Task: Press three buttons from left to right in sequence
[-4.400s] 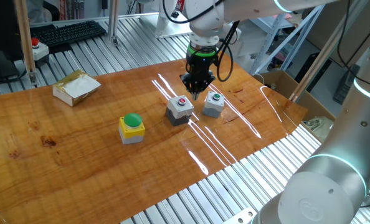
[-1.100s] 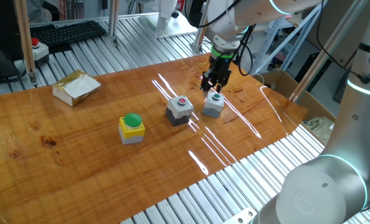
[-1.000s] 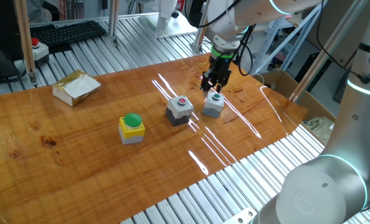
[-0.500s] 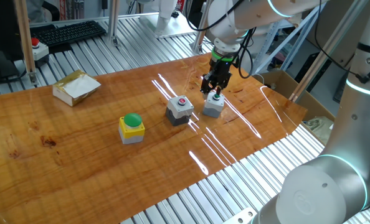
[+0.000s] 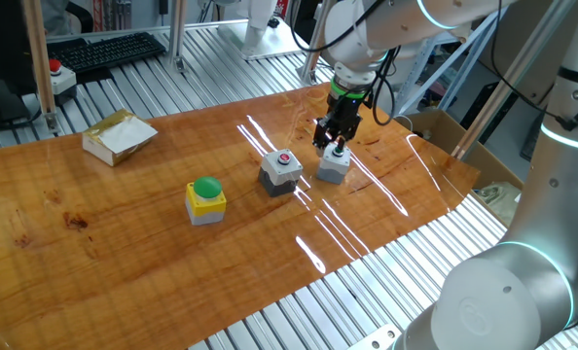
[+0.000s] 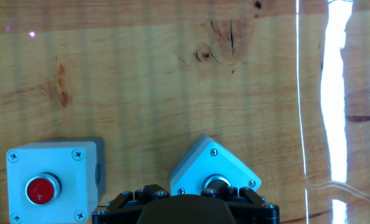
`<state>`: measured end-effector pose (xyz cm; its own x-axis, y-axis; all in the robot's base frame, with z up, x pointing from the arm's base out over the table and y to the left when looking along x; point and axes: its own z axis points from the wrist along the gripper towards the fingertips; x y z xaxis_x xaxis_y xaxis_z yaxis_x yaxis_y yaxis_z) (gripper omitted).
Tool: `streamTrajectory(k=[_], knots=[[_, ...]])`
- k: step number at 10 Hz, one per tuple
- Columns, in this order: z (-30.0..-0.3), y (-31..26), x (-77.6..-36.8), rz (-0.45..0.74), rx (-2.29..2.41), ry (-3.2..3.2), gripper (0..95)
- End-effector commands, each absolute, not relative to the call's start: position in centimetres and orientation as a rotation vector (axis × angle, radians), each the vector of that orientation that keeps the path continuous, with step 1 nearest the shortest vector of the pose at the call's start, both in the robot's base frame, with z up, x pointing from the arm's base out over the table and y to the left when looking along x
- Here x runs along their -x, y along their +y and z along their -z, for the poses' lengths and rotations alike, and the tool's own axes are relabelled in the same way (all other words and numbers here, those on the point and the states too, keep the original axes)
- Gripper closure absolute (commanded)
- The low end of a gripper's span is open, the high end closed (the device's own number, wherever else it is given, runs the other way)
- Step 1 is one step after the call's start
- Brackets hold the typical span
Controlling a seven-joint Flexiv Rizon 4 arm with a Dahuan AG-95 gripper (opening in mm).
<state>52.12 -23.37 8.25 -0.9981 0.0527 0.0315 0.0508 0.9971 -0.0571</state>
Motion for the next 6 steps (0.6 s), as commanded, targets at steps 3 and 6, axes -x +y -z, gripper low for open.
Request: streamTrajectory(k=[3, 6], knots=[[-7.92, -23.42, -52.01, -0.086, 0.078, -3.111, 38.0], [-7.77, -23.41, -52.03, -0.083, 0.078, -3.112, 38.0]])
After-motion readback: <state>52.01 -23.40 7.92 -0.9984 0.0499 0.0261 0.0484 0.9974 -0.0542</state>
